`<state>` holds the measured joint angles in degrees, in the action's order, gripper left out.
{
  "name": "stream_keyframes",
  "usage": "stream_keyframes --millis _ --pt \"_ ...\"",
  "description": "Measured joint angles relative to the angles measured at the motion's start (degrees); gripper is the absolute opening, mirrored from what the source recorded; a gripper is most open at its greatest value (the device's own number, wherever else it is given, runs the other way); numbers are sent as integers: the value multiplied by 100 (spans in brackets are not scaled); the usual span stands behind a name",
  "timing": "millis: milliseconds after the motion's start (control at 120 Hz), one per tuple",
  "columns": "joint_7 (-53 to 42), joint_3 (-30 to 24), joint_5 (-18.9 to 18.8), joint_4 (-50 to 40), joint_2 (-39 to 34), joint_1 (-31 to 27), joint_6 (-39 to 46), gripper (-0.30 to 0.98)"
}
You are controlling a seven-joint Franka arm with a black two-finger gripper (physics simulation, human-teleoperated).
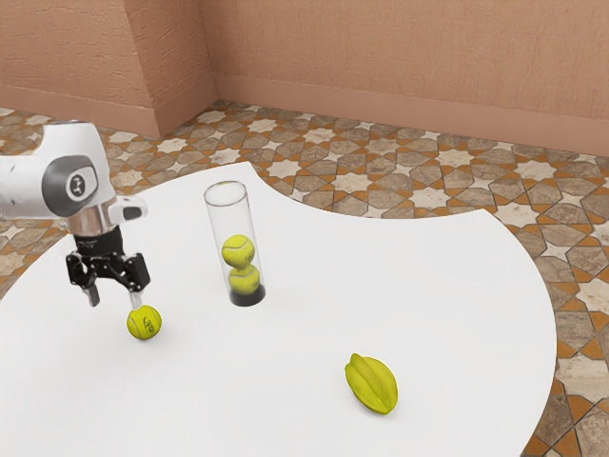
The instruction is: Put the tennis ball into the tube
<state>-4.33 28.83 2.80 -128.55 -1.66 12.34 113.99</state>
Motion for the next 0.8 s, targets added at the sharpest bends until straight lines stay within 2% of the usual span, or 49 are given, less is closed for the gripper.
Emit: stream_keyframes --millis 375,800 --pt "-33 -48 600 301 1230 -155 979 67" --pt "-313 -226 1219 432 1871 -379 1606 67"
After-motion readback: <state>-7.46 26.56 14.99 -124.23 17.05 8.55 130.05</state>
